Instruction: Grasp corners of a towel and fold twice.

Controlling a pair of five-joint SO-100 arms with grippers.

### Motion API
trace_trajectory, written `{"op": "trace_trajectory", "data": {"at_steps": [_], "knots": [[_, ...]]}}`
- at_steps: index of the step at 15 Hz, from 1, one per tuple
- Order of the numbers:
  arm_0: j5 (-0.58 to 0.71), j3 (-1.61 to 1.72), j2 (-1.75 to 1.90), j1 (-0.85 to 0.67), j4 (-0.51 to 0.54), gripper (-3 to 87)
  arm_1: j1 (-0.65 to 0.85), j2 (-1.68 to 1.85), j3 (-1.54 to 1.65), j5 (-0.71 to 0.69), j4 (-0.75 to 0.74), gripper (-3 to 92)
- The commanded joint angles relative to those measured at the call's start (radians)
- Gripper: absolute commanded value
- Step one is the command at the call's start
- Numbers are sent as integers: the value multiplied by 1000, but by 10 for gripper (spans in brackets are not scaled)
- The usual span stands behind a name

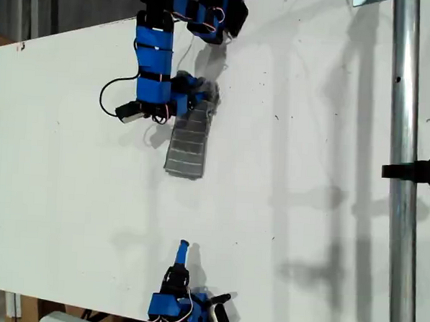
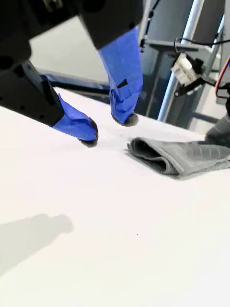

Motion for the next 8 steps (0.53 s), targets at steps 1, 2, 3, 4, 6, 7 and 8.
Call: {"op": "trace_trajectory", "data": {"at_steps": [1,2,3,4,6,7,8], "knots": [[-11,-17,8,14,-8,112,-21,285,-55,-61,-209,-2],[-9,-20,8,15,-8,112,-8,342,-43,-89,-295,-2],[-8,-21,8,15,-11,112,2,377,-26,-104,-383,-2],[-8,-21,8,14,-11,112,8,383,-23,-115,-448,-2],[-9,-20,8,14,-11,112,14,336,-18,-115,-574,-2],[-8,-20,8,14,-11,112,11,278,-21,-112,-638,-2],[-6,-20,8,14,-11,112,2,216,-29,-107,-706,-2]]}}
